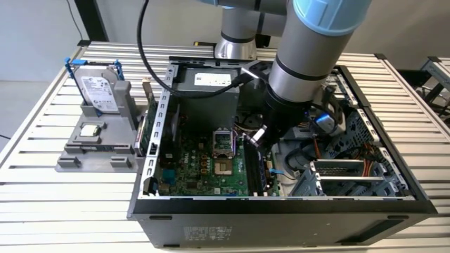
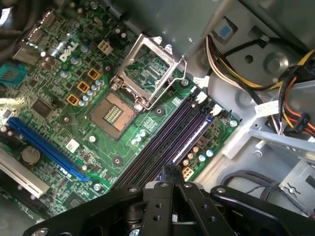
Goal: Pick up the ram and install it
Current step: 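Press down the ram until it locks into place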
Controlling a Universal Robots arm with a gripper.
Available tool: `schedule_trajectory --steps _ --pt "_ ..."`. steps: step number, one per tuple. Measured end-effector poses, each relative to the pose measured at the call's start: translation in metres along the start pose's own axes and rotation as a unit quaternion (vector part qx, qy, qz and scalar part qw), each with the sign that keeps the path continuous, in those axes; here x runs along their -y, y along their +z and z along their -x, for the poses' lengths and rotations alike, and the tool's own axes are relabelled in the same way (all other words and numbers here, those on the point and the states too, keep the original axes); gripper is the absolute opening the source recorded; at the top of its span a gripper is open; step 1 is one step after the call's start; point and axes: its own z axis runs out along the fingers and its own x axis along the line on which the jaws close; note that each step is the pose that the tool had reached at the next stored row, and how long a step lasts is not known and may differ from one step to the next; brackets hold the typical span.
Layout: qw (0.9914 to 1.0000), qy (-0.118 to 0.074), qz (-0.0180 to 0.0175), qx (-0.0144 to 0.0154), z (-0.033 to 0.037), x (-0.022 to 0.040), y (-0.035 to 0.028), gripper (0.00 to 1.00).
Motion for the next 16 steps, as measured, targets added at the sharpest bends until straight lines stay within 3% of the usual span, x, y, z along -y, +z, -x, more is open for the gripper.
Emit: schedule_trajectory --steps 7,13,16 --pt "0.99947 -0.033 0.0032 0.0011 0.0003 0.0003 0.0 0.0" --pt "0.99833 -0.057 0.0057 0.002 0.0009 0.0007 -0.0001 0.0" --pt "0.9976 -0.069 0.0086 0.0016 0.0018 0.0013 0.0 0.0"
